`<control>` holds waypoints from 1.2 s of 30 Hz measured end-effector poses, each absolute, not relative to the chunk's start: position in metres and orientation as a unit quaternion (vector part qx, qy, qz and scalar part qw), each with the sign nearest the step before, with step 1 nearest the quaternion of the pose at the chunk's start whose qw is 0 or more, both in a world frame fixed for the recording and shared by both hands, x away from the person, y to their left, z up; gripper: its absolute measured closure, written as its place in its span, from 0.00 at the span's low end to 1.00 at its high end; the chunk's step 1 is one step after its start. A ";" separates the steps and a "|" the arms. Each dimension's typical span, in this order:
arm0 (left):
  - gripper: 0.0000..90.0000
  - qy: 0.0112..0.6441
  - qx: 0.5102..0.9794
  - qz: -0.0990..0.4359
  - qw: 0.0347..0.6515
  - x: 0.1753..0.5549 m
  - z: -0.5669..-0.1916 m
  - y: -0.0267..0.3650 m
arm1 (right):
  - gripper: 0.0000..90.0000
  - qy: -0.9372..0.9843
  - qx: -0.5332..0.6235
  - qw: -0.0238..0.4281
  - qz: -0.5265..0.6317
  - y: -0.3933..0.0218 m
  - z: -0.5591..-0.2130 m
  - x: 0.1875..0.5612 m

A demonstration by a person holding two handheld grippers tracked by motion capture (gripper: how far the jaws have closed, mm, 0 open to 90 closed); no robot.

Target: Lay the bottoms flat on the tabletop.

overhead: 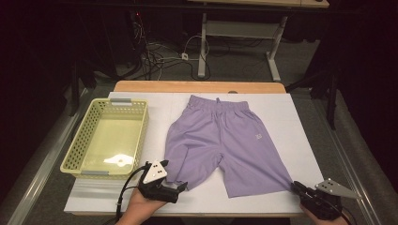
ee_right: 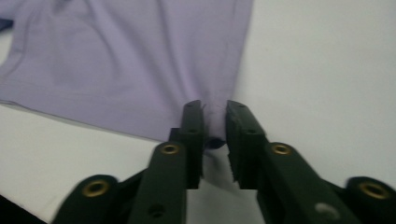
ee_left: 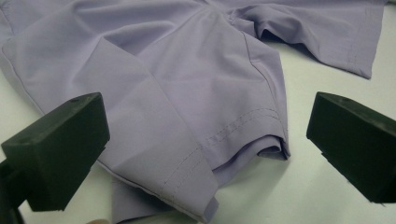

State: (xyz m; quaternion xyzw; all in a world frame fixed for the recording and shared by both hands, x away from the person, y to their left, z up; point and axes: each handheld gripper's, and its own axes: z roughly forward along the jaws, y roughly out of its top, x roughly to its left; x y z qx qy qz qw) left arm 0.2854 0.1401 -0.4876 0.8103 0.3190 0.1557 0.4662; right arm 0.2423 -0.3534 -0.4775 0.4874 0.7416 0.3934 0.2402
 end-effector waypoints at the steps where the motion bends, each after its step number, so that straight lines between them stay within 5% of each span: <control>1: 0.00 0.317 0.811 0.157 0.466 0.285 -0.487 0.140 | 0.83 0.743 0.482 0.241 0.397 -0.351 -0.476 0.242; 4: 0.05 0.304 0.817 0.149 0.467 0.283 -0.486 0.138 | 0.78 0.747 0.469 0.243 0.404 -0.343 -0.473 0.241; 10: 0.48 0.247 0.841 0.128 0.465 0.268 -0.480 0.113 | 0.77 0.750 0.450 0.241 0.421 -0.331 -0.467 0.238; 16: 0.62 0.260 0.882 0.121 0.374 0.275 -0.490 0.089 | 0.77 0.758 0.438 0.236 0.423 -0.325 -0.468 0.238; 23: 0.89 0.281 0.875 0.115 0.377 0.280 -0.489 0.092 | 0.77 0.761 0.434 0.234 0.422 -0.323 -0.469 0.239; 36: 0.93 0.216 0.867 0.069 0.444 0.256 -0.476 0.058 | 0.77 0.765 0.428 0.232 0.421 -0.321 -0.470 0.240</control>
